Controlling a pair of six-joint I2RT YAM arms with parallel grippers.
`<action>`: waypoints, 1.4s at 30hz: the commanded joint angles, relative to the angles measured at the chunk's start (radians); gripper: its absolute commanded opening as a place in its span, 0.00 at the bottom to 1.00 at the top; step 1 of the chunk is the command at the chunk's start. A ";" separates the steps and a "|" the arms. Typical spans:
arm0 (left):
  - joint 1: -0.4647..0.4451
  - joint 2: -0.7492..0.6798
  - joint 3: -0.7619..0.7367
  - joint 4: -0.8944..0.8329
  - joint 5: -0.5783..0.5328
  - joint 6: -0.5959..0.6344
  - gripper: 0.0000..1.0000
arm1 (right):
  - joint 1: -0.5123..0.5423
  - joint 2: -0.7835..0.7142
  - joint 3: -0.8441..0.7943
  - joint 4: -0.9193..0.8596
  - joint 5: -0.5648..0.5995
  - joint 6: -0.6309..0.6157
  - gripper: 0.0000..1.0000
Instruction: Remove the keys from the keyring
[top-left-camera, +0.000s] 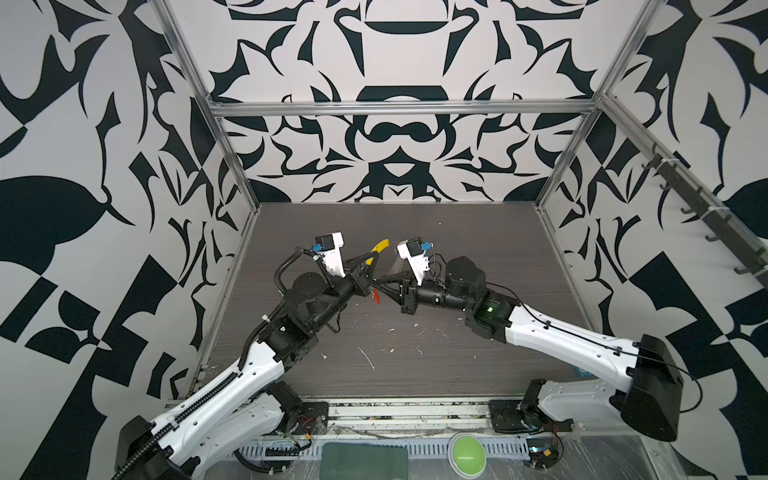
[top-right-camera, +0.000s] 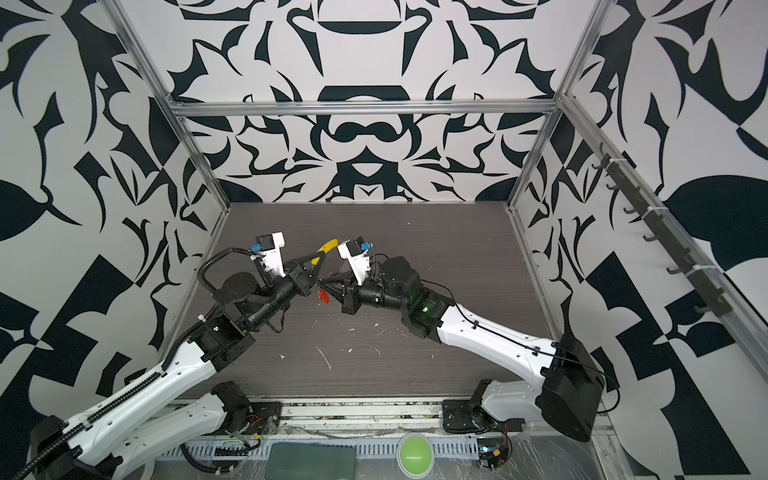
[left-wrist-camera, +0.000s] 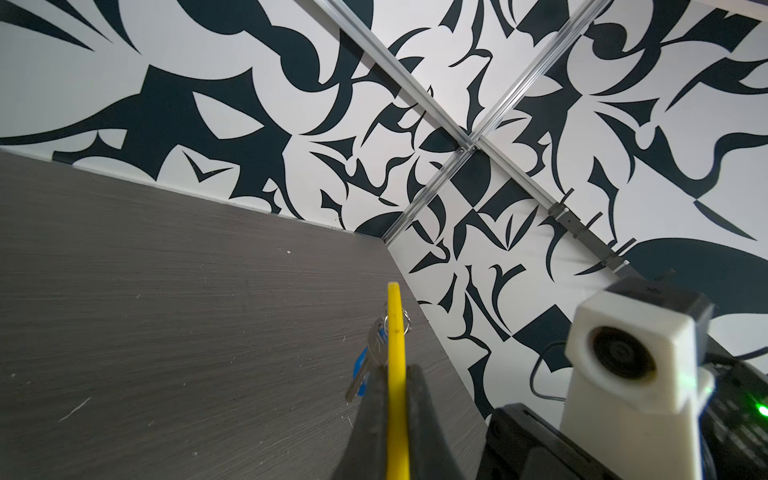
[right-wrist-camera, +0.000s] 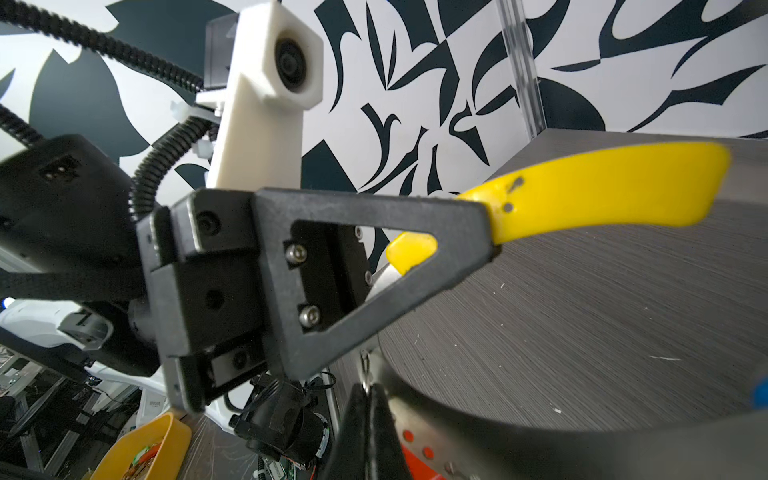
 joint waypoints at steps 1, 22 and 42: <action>0.012 -0.033 0.031 -0.048 -0.095 -0.030 0.00 | -0.014 -0.050 -0.003 0.055 0.062 -0.021 0.00; 0.012 -0.105 0.074 -0.302 -0.198 -0.147 0.52 | -0.023 -0.087 0.116 -0.240 0.115 -0.232 0.00; 0.021 -0.102 0.164 -0.340 0.384 0.321 0.45 | -0.346 -0.046 0.144 -0.123 -0.686 -0.143 0.00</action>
